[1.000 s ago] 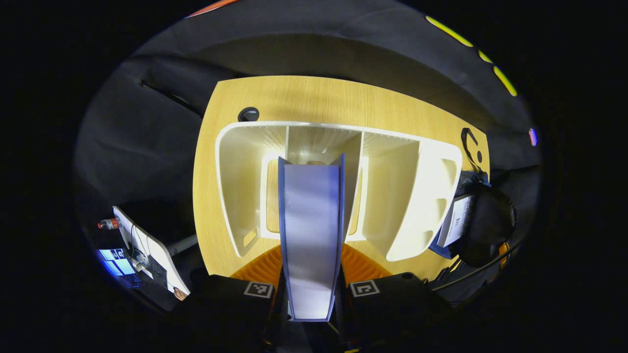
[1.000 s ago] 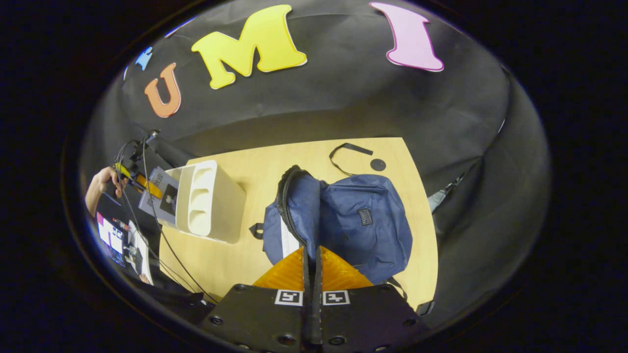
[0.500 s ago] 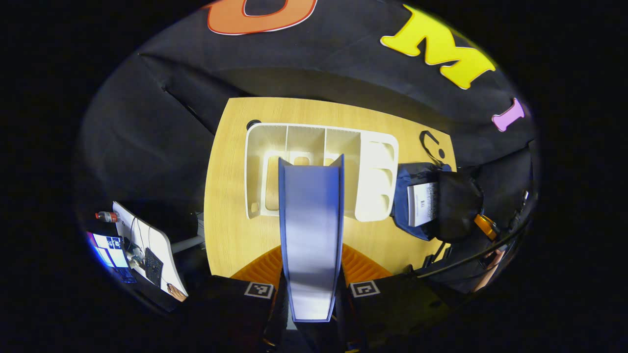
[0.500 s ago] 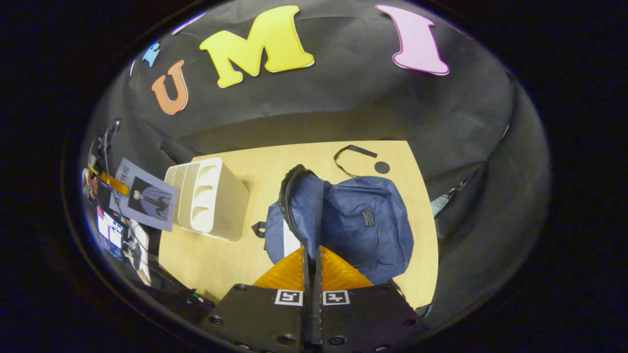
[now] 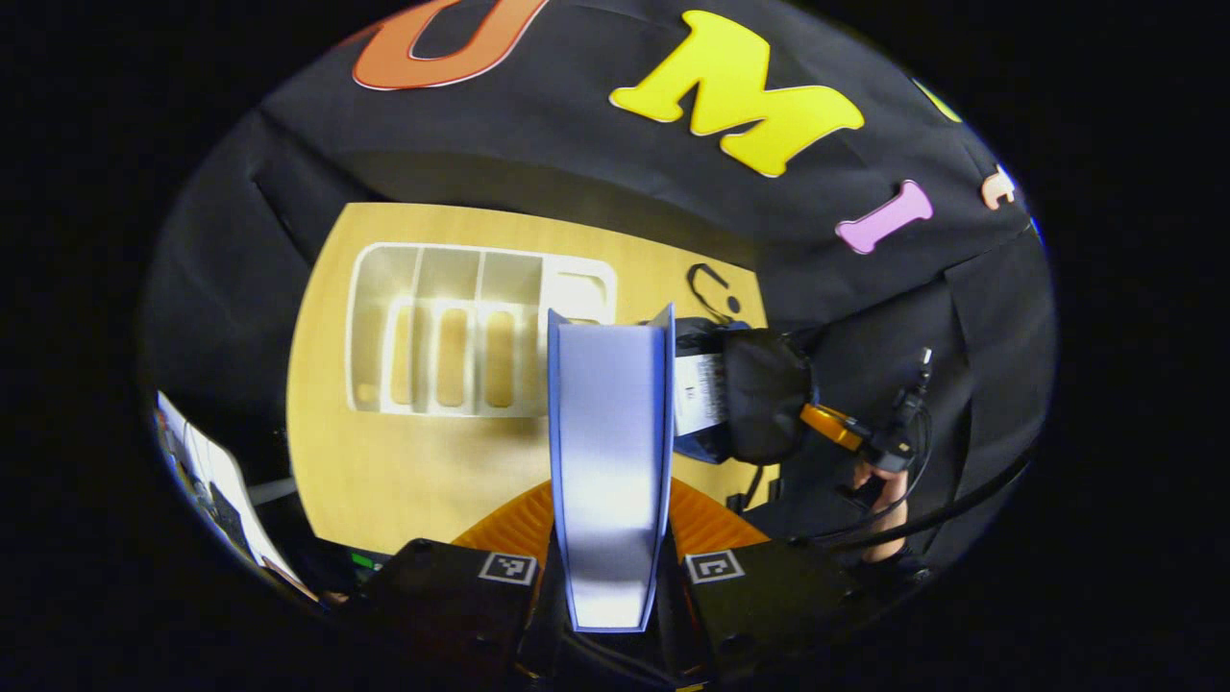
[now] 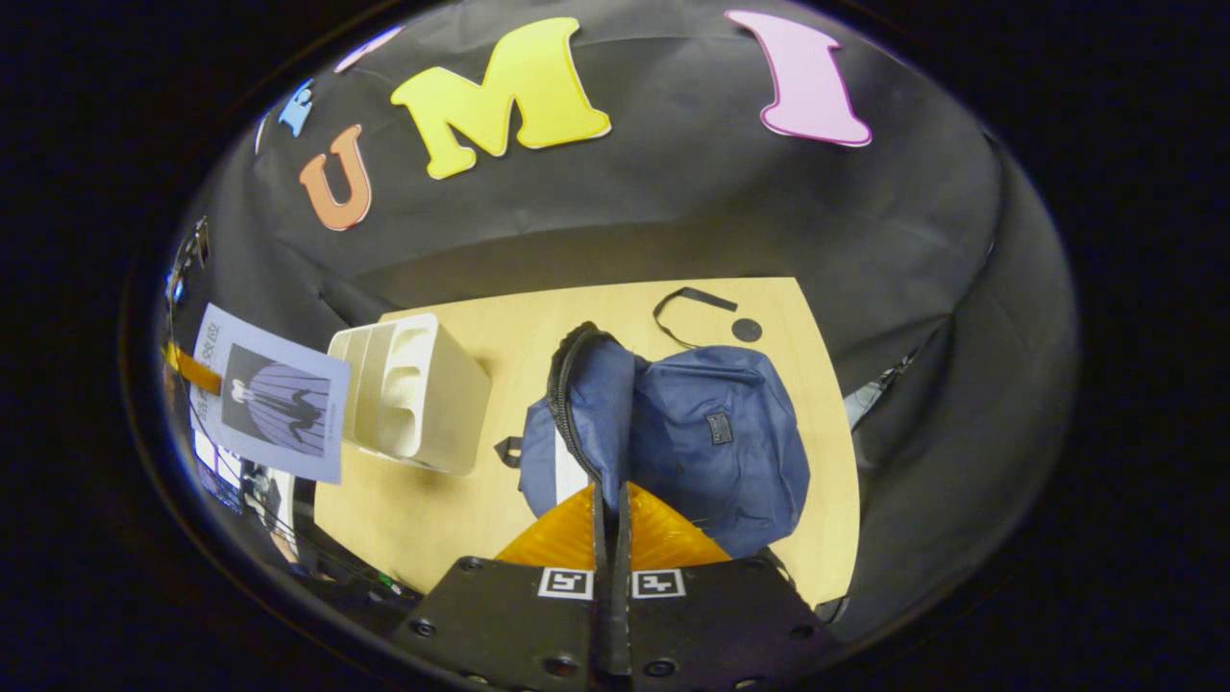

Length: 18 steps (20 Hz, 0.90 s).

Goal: Open the schoolbag, grab two books from the bookshelf and put them into the schoolbag.

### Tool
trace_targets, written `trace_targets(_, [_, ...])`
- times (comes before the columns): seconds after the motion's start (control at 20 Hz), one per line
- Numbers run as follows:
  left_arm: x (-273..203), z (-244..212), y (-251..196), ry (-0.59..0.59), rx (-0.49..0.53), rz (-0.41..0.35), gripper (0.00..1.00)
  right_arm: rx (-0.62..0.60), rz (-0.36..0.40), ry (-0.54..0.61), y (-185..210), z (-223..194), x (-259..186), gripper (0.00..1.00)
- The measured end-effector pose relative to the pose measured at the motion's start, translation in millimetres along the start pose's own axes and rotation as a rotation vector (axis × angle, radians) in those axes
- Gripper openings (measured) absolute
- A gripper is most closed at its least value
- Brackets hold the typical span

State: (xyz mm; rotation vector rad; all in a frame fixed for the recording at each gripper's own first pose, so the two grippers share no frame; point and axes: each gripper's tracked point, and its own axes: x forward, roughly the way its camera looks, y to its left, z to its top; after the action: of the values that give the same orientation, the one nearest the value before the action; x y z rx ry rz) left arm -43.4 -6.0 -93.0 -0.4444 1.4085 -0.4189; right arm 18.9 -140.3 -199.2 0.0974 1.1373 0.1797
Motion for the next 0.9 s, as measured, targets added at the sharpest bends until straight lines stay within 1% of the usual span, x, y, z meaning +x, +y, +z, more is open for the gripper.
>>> trace_targets(0.05, [14.9,-0.7,-14.7,-0.004,0.004,-0.04,0.46,-0.001,0.0,-0.001,-0.1,-0.1,-0.8,0.0])
trace_targets(0.1, [19.2,0.2,-24.3,-0.006,0.004,-0.074,0.42,-0.003,-0.002,-0.003,-2.0,0.7,-1.9,0.0])
trace_targets(0.2, [40.8,-3.8,-44.4,0.003,0.001,-0.138,0.42,0.004,-0.001,-0.005,-4.1,1.4,-3.4,0.0])
trace_targets(0.3, [72.0,-8.7,-63.2,0.017,-0.025,-0.197,0.42,0.013,0.002,-0.006,-6.7,2.2,-5.6,0.0])
trace_targets(0.4, [102.6,-15.2,-76.8,0.04,-0.056,-0.239,0.44,0.018,0.004,-0.005,-9.9,1.7,-6.7,0.0])
trace_targets(0.45, [117.9,-18.7,-80.8,0.046,-0.066,-0.252,0.46,0.023,0.005,-0.006,-12.1,1.8,-7.9,0.0])
trace_targets(0.5, [133.0,-21.2,-82.7,0.05,-0.08,-0.258,0.42,0.028,0.005,-0.007,-14.7,1.6,-8.3,0.0])
trace_targets(0.75, [203.2,-37.8,-95.9,0.054,-0.144,-0.27,0.42,0.044,0.006,-0.007,-23.1,0.5,-13.3,0.0])
trace_targets(0.8, [214.7,-39.9,-99.6,0.056,-0.153,-0.278,0.47,0.041,0.005,-0.005,-24.6,0.6,-14.8,0.0])
trace_targets(0.85, [226.0,-42.2,-104.3,0.058,-0.161,-0.289,0.42,0.038,0.006,-0.001,-25.2,0.2,-17.3,0.0])
trace_targets(0.9, [238.6,-44.4,-107.9,0.06,-0.171,-0.298,0.42,0.037,0.008,-0.001,-24.7,1.9,-19.5,0.0])
